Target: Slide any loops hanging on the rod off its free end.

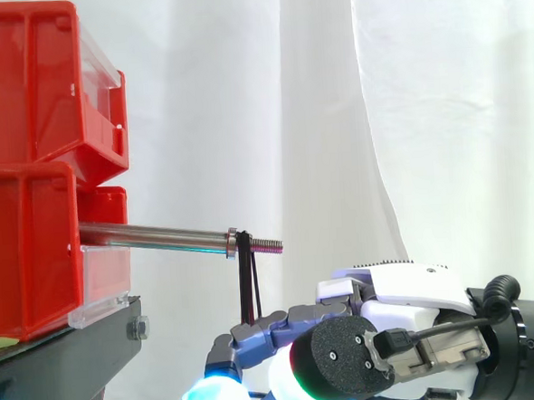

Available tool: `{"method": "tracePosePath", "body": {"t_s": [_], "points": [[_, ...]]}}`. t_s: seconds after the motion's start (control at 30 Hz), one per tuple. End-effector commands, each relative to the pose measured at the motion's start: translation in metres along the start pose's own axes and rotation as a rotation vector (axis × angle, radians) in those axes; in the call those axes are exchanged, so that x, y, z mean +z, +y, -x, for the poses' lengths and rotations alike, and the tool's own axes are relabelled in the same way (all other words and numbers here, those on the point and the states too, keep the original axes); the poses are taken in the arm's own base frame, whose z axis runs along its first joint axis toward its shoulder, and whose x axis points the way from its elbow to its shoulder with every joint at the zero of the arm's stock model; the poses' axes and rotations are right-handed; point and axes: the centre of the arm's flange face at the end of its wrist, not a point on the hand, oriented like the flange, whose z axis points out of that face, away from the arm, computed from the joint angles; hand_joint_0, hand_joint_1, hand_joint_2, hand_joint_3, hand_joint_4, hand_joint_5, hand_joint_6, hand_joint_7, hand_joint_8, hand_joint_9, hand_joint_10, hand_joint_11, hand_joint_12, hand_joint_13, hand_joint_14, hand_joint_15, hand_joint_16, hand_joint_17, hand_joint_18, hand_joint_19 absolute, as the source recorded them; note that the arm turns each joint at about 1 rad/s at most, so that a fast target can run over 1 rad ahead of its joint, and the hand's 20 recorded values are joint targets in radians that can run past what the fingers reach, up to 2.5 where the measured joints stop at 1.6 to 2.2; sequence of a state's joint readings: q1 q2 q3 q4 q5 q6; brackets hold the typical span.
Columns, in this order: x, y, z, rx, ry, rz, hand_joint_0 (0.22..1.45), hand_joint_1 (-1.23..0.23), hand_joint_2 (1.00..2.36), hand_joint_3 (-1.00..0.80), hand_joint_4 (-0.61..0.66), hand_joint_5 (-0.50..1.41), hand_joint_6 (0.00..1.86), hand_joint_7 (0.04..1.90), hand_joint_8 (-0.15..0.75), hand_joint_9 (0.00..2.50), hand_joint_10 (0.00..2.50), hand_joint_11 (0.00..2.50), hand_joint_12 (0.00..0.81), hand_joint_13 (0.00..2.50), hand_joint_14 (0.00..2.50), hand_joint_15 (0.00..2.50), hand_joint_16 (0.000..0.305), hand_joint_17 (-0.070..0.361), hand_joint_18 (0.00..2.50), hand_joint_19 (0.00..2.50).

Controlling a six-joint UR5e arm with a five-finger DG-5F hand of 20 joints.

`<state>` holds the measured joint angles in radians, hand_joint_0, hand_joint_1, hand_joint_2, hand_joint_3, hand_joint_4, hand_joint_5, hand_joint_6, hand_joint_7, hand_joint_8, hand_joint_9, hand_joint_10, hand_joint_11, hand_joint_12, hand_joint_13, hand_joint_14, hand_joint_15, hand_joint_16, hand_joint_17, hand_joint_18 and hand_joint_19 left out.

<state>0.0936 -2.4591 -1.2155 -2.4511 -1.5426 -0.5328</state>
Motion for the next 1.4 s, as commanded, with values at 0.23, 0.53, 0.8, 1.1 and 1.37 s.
{"method": "tracePosePath", "body": {"t_s": [0.23,0.53,0.8,1.1,1.37], "points": [[0.000,0.001,0.002,-0.031,0.016,0.014,0.52,-0.51,1.00,-0.50,0.25,-0.13,0.50,1.18,0.296,0.93,0.01,0.40,0.287,1.14,0.01,0.35,0.045,0.101,1.05,0.48],[0.003,0.002,0.010,-0.038,0.003,0.020,0.52,-0.40,1.00,-0.50,0.25,-0.13,0.50,1.18,0.296,0.93,0.01,0.40,0.290,1.14,0.01,0.35,0.046,0.105,1.04,0.50],[0.003,0.007,0.019,-0.058,0.005,0.028,0.52,-0.43,1.00,-0.50,0.24,-0.13,0.50,1.18,0.297,0.93,0.01,0.40,0.292,1.14,0.01,0.35,0.047,0.105,1.05,0.50],[0.001,0.017,0.033,-0.069,0.018,0.019,0.52,-0.56,1.00,-0.50,0.23,-0.13,0.50,1.19,0.299,0.93,0.01,0.40,0.291,1.14,0.01,0.35,0.047,0.105,1.05,0.49],[0.002,0.021,0.036,-0.070,0.008,0.026,0.55,-0.69,1.00,-0.50,0.18,-0.15,0.55,1.23,0.288,0.92,0.01,0.40,0.284,1.14,0.01,0.35,0.045,0.101,1.05,0.48]]}}
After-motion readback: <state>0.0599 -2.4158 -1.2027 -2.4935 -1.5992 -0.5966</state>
